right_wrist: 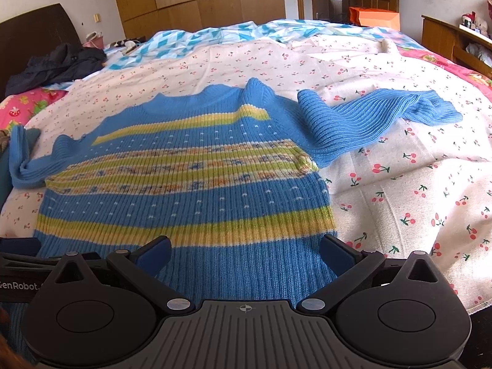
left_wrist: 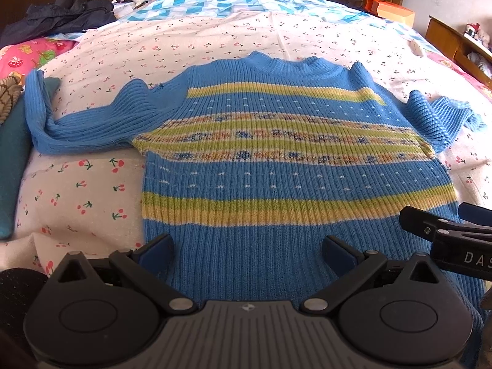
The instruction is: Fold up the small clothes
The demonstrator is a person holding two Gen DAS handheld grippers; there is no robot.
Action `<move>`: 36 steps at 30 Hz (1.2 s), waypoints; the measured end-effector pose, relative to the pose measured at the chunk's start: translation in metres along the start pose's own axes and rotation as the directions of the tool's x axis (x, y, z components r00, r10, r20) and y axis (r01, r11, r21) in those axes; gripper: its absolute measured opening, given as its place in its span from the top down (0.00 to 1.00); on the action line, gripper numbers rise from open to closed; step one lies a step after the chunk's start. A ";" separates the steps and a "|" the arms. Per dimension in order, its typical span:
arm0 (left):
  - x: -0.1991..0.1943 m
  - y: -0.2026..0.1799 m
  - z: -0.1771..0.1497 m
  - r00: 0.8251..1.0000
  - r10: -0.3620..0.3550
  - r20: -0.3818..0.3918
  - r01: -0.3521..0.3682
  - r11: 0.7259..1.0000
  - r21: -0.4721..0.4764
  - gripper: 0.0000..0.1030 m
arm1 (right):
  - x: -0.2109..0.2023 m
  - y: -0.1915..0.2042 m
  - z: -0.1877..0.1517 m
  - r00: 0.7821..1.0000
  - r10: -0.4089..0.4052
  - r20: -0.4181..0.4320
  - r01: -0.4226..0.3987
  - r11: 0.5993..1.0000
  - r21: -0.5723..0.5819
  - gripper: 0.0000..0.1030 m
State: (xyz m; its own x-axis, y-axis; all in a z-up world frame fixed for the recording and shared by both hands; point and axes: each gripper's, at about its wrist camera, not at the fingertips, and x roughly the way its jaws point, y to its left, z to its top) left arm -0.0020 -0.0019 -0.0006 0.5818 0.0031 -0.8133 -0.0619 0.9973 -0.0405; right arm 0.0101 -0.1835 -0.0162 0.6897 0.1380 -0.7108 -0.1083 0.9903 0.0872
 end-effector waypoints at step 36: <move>0.004 0.018 -0.002 0.991 0.097 -0.089 -0.106 0.989 -0.101 0.00 | -0.005 0.007 -0.001 0.999 -0.025 0.043 0.028 0.998 -0.062 0.00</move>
State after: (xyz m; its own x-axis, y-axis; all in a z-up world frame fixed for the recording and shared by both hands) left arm -0.0021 0.0157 -0.0061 0.4982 0.0934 -0.8620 -0.2052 0.9786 -0.0126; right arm 0.0053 -0.1769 -0.0130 0.7223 0.1138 -0.6821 -0.1337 0.9907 0.0238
